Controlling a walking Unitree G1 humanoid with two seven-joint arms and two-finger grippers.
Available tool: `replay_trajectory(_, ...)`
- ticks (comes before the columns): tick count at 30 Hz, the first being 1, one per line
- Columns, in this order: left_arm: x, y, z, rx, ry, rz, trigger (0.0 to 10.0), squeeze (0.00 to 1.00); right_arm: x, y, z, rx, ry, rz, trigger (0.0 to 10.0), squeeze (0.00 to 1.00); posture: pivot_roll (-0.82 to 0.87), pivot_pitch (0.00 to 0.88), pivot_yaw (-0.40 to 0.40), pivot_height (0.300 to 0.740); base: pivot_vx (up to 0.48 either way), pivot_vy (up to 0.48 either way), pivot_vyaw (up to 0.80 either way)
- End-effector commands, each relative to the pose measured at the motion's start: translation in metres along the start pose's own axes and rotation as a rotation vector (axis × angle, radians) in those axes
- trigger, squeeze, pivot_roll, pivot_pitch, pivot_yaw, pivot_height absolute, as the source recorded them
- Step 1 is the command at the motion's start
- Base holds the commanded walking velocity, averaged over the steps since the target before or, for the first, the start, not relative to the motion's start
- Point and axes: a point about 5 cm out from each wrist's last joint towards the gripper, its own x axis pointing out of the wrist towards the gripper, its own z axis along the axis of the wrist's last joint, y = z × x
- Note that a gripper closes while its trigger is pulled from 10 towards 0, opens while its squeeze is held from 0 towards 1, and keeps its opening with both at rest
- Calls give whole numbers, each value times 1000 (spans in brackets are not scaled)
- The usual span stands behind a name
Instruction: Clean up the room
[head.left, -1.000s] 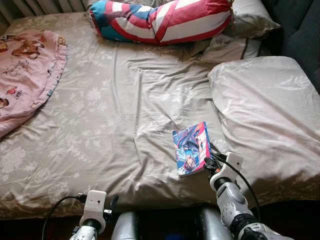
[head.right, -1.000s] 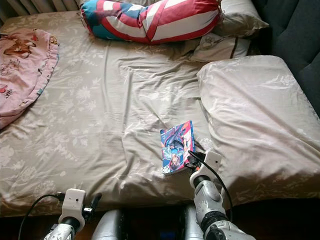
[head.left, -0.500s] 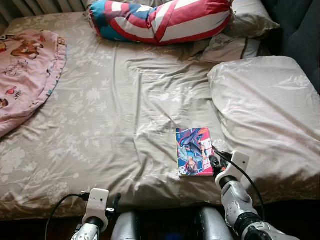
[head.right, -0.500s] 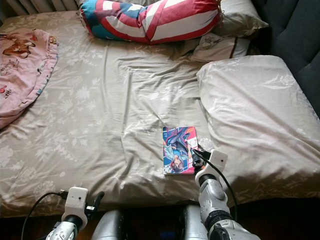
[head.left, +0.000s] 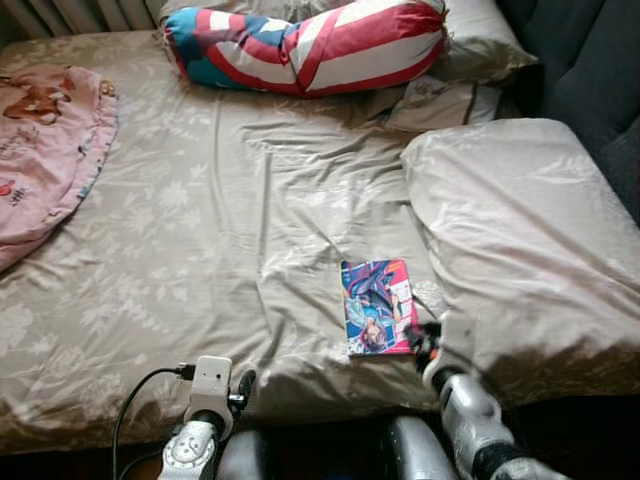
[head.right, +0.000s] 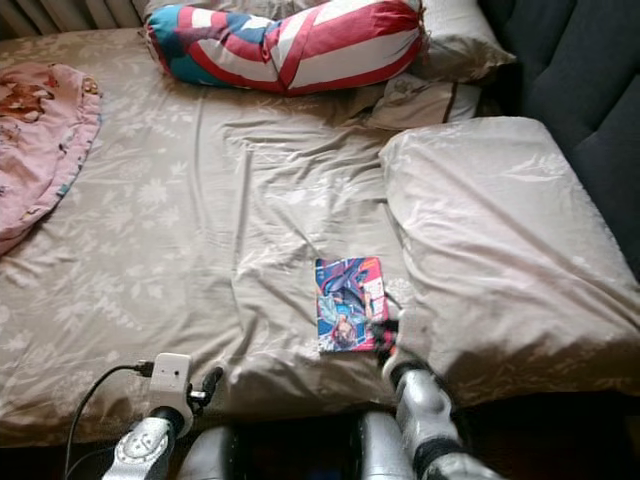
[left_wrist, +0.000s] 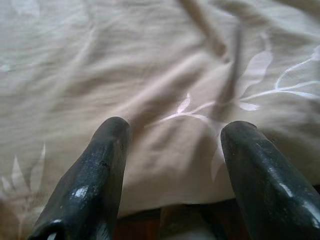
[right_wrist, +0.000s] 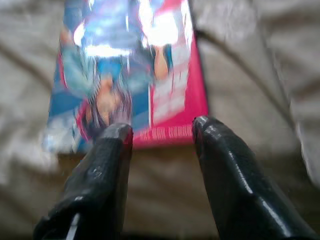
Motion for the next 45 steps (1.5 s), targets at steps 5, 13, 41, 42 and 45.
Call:
replay_trajectory(5, -2, 7, -16, -55, 134, 39, 10000, 0, -20, -19, -45, -21, 181, -69, 10000, 0, -54, 31, -3, 696, 0, 0, 0)
replay_trajectory(13, -10, 8, -35, -63, 244, 50, 10000, 0, -31, -28, -63, -2, 254, -112, 10000, 0, -60, 0, -7, 731, 0, 0, 0)
replay_trajectory(41, -32, 12, -71, -71, 414, 112, 10000, 0, -51, -37, -93, -38, 376, -159, 10000, 0, -74, 0, -10, 740, 0, 0, 0)
replay_trajectory(42, -32, 12, -71, -70, 415, 112, 10000, 0, -52, -37, -94, -44, 382, -160, 10000, 0, -75, 0, -9, 740, 0, 0, 0)
replay_trajectory(45, -32, 12, -71, -69, 416, 112, 10000, 0, -52, -37, -95, -49, 388, -160, 10000, 0, -75, 0, -9, 740, 0, 0, 0)
